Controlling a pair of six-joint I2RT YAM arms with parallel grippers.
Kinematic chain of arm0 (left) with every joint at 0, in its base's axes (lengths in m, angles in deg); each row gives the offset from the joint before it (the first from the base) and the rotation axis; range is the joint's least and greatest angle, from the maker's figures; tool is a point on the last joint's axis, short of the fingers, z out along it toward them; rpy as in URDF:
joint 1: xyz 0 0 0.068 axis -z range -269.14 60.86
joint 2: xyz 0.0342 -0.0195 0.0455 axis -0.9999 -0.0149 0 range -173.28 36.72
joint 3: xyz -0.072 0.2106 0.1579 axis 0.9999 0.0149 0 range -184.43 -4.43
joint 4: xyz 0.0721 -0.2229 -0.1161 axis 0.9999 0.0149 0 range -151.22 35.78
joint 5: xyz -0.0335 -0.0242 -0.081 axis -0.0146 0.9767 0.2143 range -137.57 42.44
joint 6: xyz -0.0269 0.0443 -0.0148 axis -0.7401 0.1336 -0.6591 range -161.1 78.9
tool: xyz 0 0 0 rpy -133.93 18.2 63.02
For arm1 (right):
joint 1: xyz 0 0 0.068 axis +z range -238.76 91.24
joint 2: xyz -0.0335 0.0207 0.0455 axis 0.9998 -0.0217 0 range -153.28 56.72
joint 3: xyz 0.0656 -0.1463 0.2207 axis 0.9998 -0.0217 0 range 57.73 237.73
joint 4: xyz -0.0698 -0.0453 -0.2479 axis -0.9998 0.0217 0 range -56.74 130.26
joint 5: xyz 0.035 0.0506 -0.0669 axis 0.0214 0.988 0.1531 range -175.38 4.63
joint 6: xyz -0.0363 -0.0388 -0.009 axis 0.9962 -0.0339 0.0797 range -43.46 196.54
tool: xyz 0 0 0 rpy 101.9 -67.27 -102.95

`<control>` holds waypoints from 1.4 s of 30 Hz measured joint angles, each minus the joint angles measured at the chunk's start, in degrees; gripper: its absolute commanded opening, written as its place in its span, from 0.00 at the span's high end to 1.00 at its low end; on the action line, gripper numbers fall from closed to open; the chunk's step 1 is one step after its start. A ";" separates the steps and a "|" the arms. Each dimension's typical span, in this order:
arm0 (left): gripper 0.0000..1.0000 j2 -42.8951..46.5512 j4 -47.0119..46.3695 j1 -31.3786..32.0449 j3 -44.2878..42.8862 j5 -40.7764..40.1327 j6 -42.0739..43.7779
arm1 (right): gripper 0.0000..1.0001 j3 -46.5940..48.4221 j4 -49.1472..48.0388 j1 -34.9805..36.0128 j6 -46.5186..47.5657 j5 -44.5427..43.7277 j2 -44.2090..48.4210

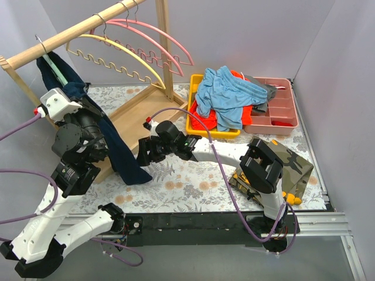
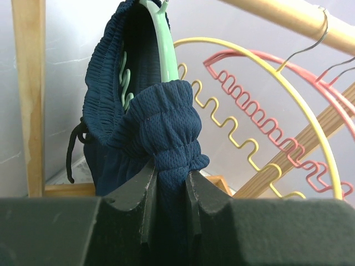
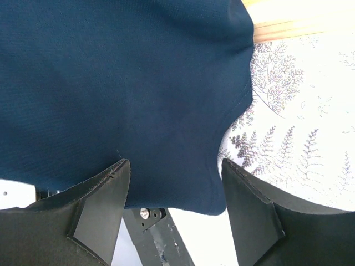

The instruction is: Place the shorts on the hanger

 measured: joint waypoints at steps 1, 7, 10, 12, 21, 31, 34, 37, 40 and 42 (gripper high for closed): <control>1.00 0.39 0.35 0.00 0.52 -0.13 -0.31 | 0.27 0.00 0.04 0.02 0.09 -0.02 0.00; 1.00 2.71 3.10 0.00 2.67 -1.22 -2.10 | 0.26 -0.11 0.44 0.22 0.96 -0.17 0.33; 1.00 3.82 3.89 0.00 3.30 -1.46 -2.95 | 0.26 -0.57 0.63 0.33 1.36 -0.35 1.14; 0.90 4.35 4.13 0.00 3.43 -1.70 -3.10 | 0.26 -0.81 1.07 0.44 1.49 -0.39 1.66; 0.18 5.31 6.25 0.00 1.99 -0.20 -3.48 | 0.26 -0.81 3.37 0.81 2.86 -1.38 2.43; 0.02 1.60 27.61 0.00 -15.72 9.75 -12.04 | 0.24 -2.93 4.26 0.85 4.52 -3.15 7.21; 0.02 -0.52 34.21 0.00 -22.49 14.29 -13.40 | 0.24 -5.03 4.68 0.85 4.87 -4.31 9.99; 0.02 -3.82 37.35 0.00 -28.61 19.12 -13.44 | 0.23 -8.09 4.59 0.85 5.57 -6.75 13.60; 0.02 -8.66 38.71 -0.02 -33.38 26.60 -13.42 | 0.20 -12.87 4.63 0.94 6.01 -11.32 18.73; 0.02 -12.13 38.60 -0.02 -34.34 32.06 -13.75 | 0.18 -16.26 5.05 1.01 6.08 -15.85 22.47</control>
